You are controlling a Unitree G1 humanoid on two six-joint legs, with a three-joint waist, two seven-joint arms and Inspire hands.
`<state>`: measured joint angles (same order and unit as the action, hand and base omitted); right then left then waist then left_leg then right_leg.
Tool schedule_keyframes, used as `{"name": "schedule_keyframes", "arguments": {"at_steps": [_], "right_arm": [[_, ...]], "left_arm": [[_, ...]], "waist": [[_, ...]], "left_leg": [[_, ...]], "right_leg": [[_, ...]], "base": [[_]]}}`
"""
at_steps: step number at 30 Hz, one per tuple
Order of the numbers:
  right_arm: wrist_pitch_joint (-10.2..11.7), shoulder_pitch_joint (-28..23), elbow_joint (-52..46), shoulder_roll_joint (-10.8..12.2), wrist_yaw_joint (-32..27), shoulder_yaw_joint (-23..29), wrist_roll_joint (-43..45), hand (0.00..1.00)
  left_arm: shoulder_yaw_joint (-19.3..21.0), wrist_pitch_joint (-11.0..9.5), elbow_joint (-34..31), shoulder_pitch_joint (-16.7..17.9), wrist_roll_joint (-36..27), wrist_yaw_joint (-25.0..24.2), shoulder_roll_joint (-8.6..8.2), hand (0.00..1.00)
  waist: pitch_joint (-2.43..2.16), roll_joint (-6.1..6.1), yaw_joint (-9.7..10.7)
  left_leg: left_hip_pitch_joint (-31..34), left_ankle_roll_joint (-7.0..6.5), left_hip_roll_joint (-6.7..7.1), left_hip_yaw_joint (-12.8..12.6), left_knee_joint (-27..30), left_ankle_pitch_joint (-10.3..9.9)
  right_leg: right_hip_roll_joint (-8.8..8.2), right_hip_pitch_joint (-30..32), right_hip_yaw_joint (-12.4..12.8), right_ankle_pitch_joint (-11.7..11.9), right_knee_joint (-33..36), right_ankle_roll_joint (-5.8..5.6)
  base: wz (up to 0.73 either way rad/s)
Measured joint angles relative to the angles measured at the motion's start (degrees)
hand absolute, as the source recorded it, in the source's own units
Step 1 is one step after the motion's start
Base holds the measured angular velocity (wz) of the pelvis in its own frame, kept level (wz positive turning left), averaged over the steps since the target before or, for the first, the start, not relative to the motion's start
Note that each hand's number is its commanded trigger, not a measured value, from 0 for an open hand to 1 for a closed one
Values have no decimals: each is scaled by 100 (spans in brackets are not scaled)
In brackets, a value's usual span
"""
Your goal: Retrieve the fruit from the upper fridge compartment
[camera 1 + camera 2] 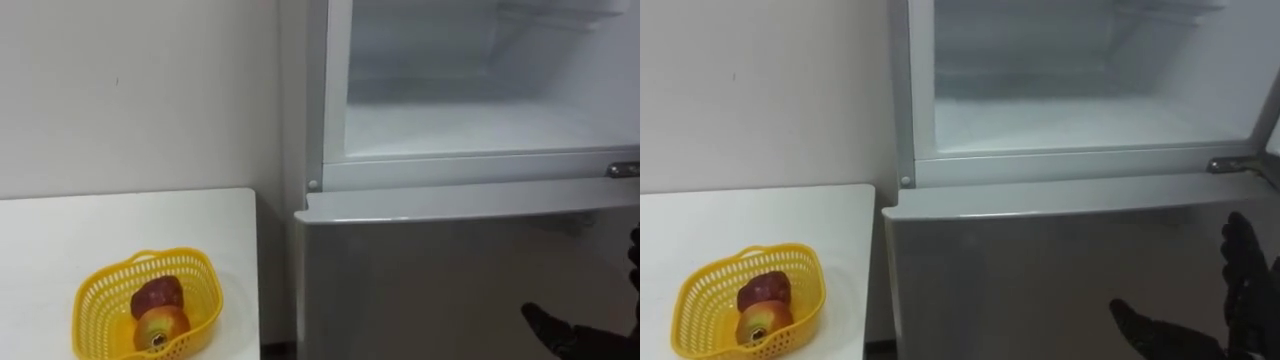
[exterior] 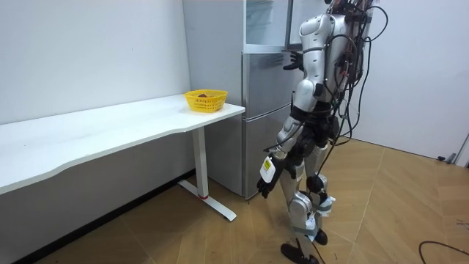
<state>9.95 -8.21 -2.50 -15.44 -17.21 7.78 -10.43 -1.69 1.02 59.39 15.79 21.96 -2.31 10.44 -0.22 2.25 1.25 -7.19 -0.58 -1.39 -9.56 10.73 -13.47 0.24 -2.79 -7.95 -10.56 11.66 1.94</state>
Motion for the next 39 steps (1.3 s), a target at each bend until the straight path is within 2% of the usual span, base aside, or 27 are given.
{"name": "schedule_keyframes", "arguments": {"at_steps": [5, 8, 10, 12, 17, 19, 20, 24, 28, 34, 35, 39], "right_arm": [[-24, -130, 18, 94, 125, -2, -384, 0], [0, -213, 431, 209, 103, -27, -596, 0], [-7, -316, 568, 299, 75, -33, -755, 0], [-7, -434, 685, 387, -66, -32, -991, 0], [-7, -441, 939, 421, -395, 57, -1561, 0], [-5, -440, 974, 421, -532, 103, -1763, 0], [-5, -440, 981, 421, -611, 120, -1863, 0], [-4, -434, 1004, 421, -849, 283, -2172, 0], [-4, -369, 1003, 420, -1141, 559, -2217, 0], [34, -213, 702, 379, -1778, 1219, -3272, 0], [77, -208, 603, 372, -1844, 1280, -3438, 0], [252, -191, 421, 321, -1974, 1471, -4237, 0]], "left_arm": [[39, 44, -223, 84, 4, -46, -3, 0], [40, 43, -275, 158, 2, -29, -3, 0], [40, 40, -300, 155, 0, 4, -13, 0], [44, 33, -324, 194, 1, 68, -16, 0], [44, 30, -333, 208, 1, 180, -51, 0], [44, 29, -333, 241, 1, 193, -51, 0], [44, 26, -333, 264, 0, 200, -55, 0], [44, 27, -333, 283, -8, 203, -60, 0], [177, 29, -333, 285, -3, 204, -72, 0], [392, 30, -439, 302, 1, 220, -71, 0], [394, 18, -439, 287, -1, 220, -71, 0], [392, -19, -427, 293, -13, 212, -68, 0]], "waist": [[-8, -31, -1], [-27, -77, 4], [-19, -120, 18], [-18, -188, 62], [-9, -223, 201], [-11, -225, 237], [-26, -247, 271], [-31, -250, 336], [-10, -197, 341], [-3, -105, 361], [-16, -87, 364], [-16, -60, 463]], "left_leg": [[0, 0, 0, -6, 2, 0], [-24, 0, -3, -62, 2, 0], [-25, 0, -5, -84, -1, 0], [-19, 0, -5, -115, -6, 0], [-6, 0, -1, -124, -11, 0], [-5, 0, -1, -125, -12, 0], [-6, 0, -2, -125, -12, 0], [-8, 0, -3, -124, -14, 0], [-5, 1, -2, -123, -21, 1], [7, 1, 3, -118, -30, 1], [28, 1, 6, -120, -30, 1], [56, 1, 11, -118, -31, 1]], "right_leg": [[-4, 1, 2, -1, -10, -1], [-5, -20, 10, 0, -12, -1], [-9, -14, 7, 1, -6, -2], [-10, -9, 14, 0, 1, -3], [-7, -4, 15, -1, -36, -5], [-2, -11, 23, 0, -52, -5], [1, -10, 27, 0, -59, -5], [6, -14, 35, 4, -58, -6], [5, -13, 51, 0, 10, -7], [8, 6, 80, -8, -3, -16], [5, 60, 96, -27, 1, -21], [14, 91, 109, -31, 11, -22]], "base": [[0], [-1], [-4], [0], [1], [0], [0], [0], [0], [0], [0], [0]]}}
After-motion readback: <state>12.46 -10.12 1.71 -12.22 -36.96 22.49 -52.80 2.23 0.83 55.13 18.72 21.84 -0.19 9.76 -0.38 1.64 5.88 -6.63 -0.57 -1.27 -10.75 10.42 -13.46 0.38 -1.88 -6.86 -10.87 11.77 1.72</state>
